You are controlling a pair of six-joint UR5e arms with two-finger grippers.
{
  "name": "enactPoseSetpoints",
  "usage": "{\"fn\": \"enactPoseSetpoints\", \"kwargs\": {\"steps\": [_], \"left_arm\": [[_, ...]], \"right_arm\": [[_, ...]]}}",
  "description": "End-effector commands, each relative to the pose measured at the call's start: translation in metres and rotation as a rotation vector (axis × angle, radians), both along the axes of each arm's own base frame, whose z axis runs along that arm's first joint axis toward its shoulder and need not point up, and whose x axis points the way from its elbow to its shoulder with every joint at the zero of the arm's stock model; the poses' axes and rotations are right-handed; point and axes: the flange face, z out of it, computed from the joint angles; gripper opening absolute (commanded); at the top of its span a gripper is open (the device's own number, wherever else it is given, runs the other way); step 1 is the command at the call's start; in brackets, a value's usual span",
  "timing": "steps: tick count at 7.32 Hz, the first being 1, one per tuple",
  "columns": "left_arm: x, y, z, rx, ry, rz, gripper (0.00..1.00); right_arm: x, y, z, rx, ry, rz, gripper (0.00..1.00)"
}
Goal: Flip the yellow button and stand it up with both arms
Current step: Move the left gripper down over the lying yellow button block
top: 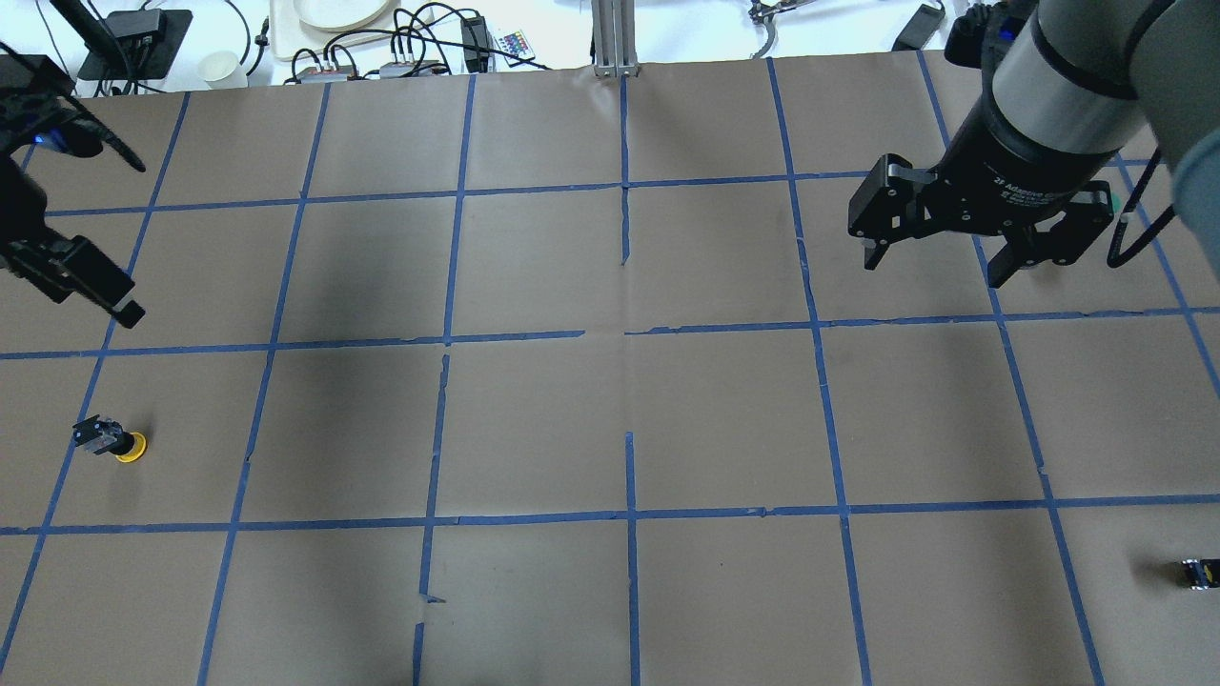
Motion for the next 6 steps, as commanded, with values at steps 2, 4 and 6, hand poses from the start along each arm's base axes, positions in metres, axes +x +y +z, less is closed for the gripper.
{"fn": "enactPoseSetpoints", "kwargs": {"steps": [2,4,6], "left_arm": [[0.091,0.044,-0.079,-0.1,-0.032,-0.319,0.99],[0.124,0.069,-0.124,-0.058,0.058,-0.425,0.99],[0.147,0.065,-0.155,-0.047,0.118,-0.684,0.99]], "right_arm": [[-0.001,0.009,-0.034,0.07,0.007,-0.014,1.0],[0.0,0.007,-0.034,0.058,-0.007,-0.013,1.0],[0.0,0.007,-0.038,0.072,-0.004,-0.013,1.0]]}}
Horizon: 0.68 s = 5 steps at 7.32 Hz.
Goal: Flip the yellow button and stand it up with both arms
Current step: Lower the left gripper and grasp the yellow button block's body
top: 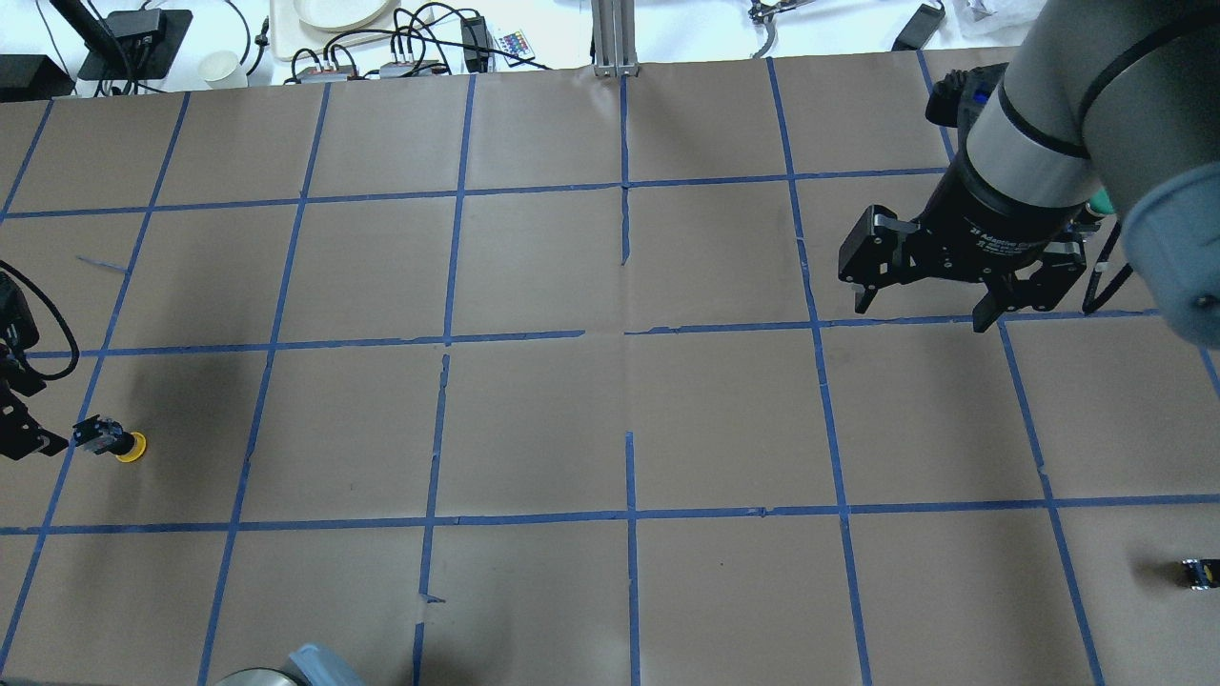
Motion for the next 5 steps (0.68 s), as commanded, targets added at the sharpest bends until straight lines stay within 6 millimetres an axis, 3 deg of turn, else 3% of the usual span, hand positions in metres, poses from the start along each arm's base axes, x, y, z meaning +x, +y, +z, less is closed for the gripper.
{"fn": "enactPoseSetpoints", "kwargs": {"steps": [1,5], "left_arm": [[0.015,-0.0041,-0.0294,-0.014,0.042,-0.203,0.98],[0.0073,-0.004,-0.0387,-0.057,0.083,-0.203,0.98]], "right_arm": [[0.0,-0.0004,-0.0026,0.002,0.0,0.001,1.0],[0.0,-0.0007,-0.0023,-0.001,0.0,0.001,1.0]]}}
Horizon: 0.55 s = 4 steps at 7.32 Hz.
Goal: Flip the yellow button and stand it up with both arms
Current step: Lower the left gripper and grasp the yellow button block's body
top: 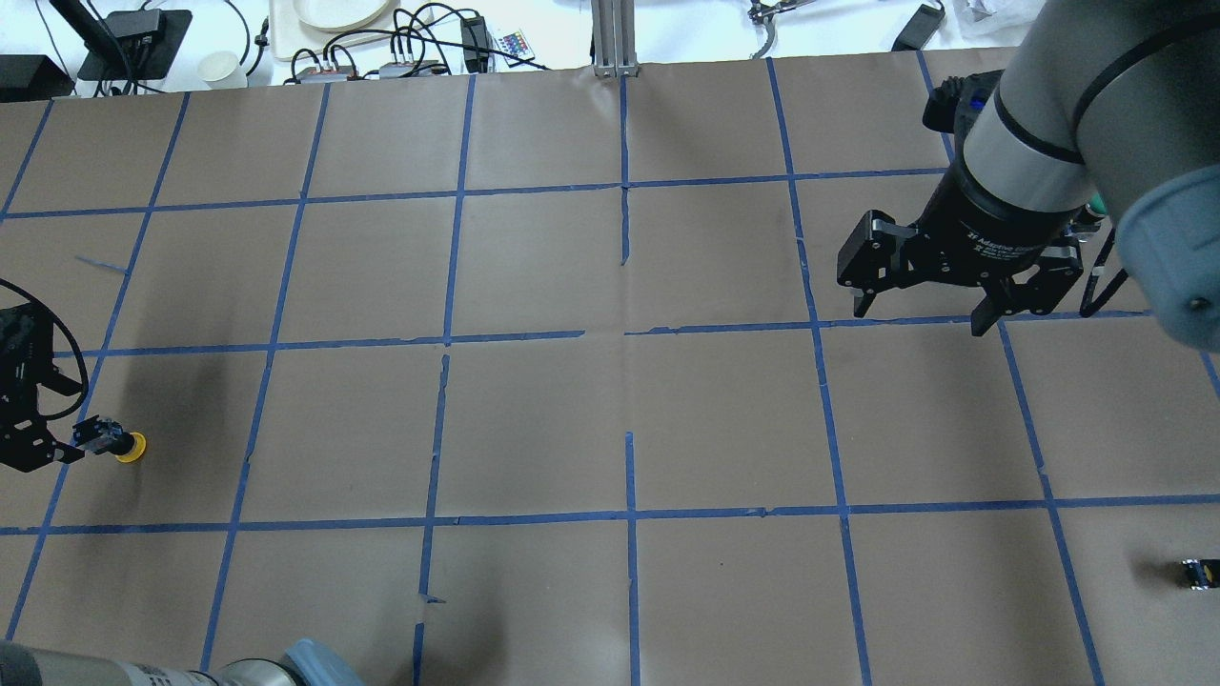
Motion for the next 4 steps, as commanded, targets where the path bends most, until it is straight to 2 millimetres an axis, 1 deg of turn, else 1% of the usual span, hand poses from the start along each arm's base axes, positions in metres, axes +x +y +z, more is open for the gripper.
{"fn": "enactPoseSetpoints", "kwargs": {"steps": [1,3,4], "left_arm": [[0.0018,0.0063,-0.0061,0.003,0.013,0.012,0.97],[0.0021,0.0084,-0.0073,0.002,0.012,0.009,0.89],[0.0022,0.0082,-0.0092,0.0,0.009,0.009,0.87]], "right_arm": [[0.0001,-0.0007,0.0,-0.003,0.0,-0.001,1.0],[0.0001,-0.0005,-0.0008,-0.002,0.0,-0.003,1.0],[0.0002,-0.0005,-0.0008,-0.002,-0.002,-0.003,1.0]]}}
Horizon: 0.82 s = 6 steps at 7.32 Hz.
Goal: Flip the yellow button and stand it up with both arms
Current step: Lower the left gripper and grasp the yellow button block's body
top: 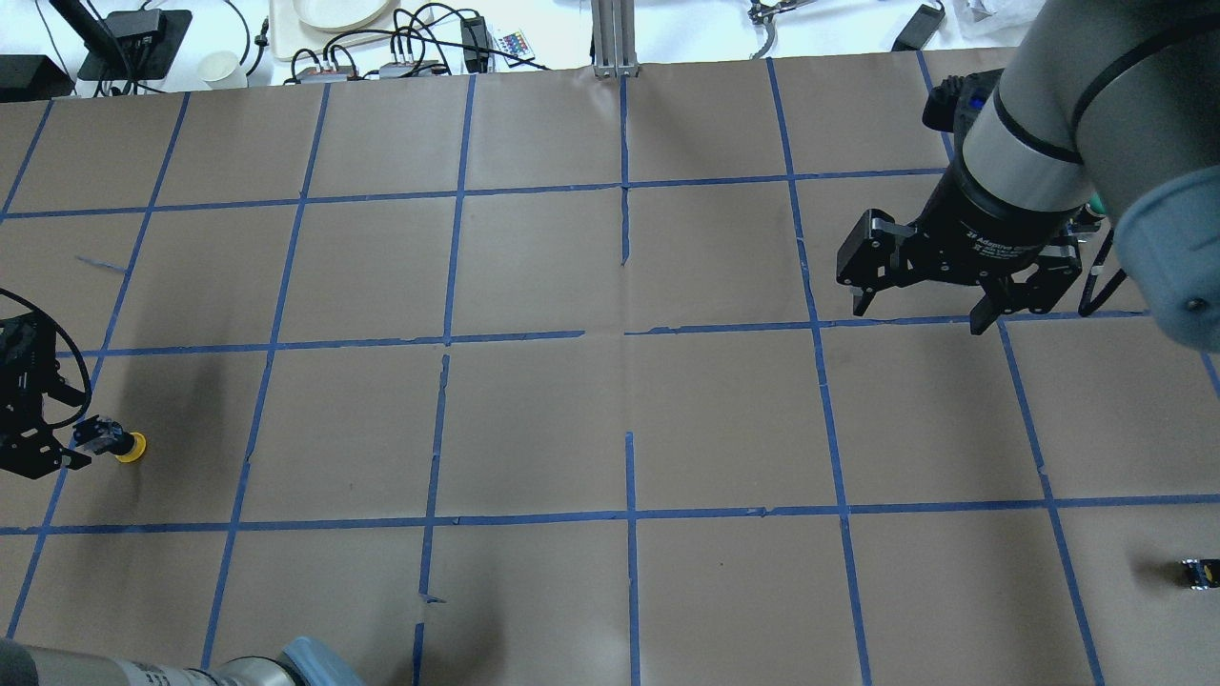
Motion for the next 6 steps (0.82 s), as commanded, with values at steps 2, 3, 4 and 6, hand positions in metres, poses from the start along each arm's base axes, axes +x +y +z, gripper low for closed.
{"fn": "enactPoseSetpoints", "kwargs": {"steps": [2,3,4,6], "left_arm": [[-0.0026,0.0021,-0.0056,-0.013,-0.017,-0.004,0.77],[-0.0052,0.0054,-0.0127,-0.008,-0.012,-0.006,0.77],[-0.0033,0.0041,-0.0127,-0.042,-0.051,-0.041,0.72],[-0.0024,0.004,-0.0116,-0.055,-0.073,-0.055,0.4]], "right_arm": [[0.0001,0.0017,0.0015,-0.001,-0.001,-0.001,1.0],[0.0001,0.0008,0.0019,-0.004,-0.001,-0.001,1.0],[0.0003,0.0003,0.0013,-0.003,-0.002,-0.001,1.0],[0.0004,-0.0003,0.0008,-0.003,-0.004,-0.001,1.0]]}}
